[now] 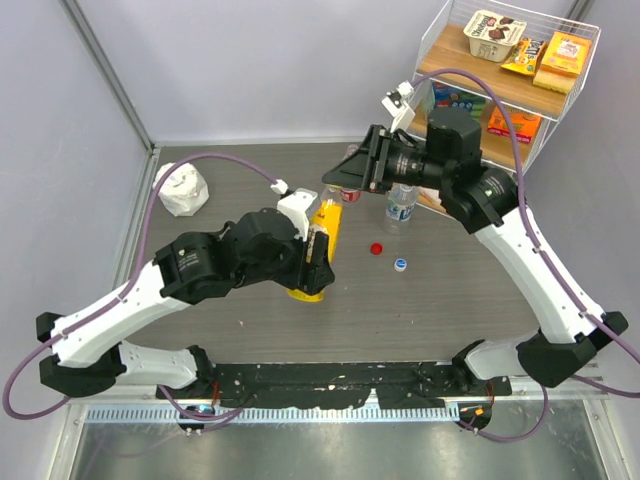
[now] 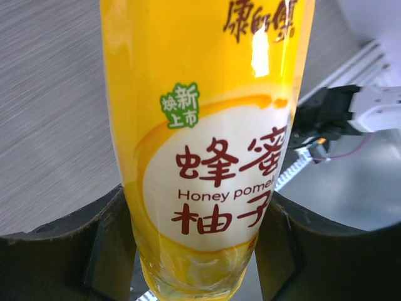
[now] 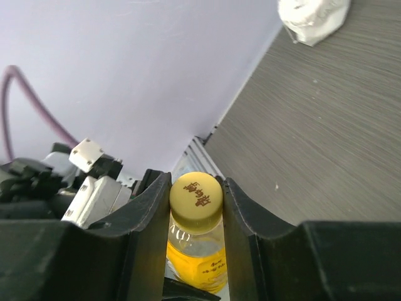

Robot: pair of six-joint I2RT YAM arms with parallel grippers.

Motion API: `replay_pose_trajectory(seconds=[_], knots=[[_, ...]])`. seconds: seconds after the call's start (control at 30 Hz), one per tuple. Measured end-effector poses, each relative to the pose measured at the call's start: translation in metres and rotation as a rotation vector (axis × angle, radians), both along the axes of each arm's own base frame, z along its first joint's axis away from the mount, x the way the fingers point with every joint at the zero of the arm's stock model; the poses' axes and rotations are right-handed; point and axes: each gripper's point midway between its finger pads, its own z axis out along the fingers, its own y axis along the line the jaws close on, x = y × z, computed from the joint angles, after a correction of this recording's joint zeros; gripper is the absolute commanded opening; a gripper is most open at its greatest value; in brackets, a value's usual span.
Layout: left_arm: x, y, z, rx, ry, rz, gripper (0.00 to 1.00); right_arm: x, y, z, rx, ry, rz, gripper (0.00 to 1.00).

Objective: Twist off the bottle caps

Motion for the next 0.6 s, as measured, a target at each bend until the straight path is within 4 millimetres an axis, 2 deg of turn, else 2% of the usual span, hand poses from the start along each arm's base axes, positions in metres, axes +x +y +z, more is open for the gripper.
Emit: replay_pose_trajectory(seconds=[0.13, 0.27, 0.43, 0.6], knots=[[-0.011, -0.014, 0.017, -0.118, 0.004, -0.077, 0.00, -0.012, -0.008, 0.019, 0.104, -0.037, 0.079, 0.02], [-0.022, -0.027, 0.037, -0.240, 0.004, -0.145, 0.00, -0.024, -0.008, 0.043, 0.205, -0.078, 0.182, 0.02], [-0.035, -0.037, 0.061, -0.375, -0.005, -0.221, 0.00, -0.040, -0.007, 0.072, 0.330, -0.127, 0.301, 0.02], [-0.043, -0.041, 0.075, -0.458, -0.015, -0.265, 0.00, -0.055, -0.008, 0.088, 0.395, -0.144, 0.377, 0.02]])
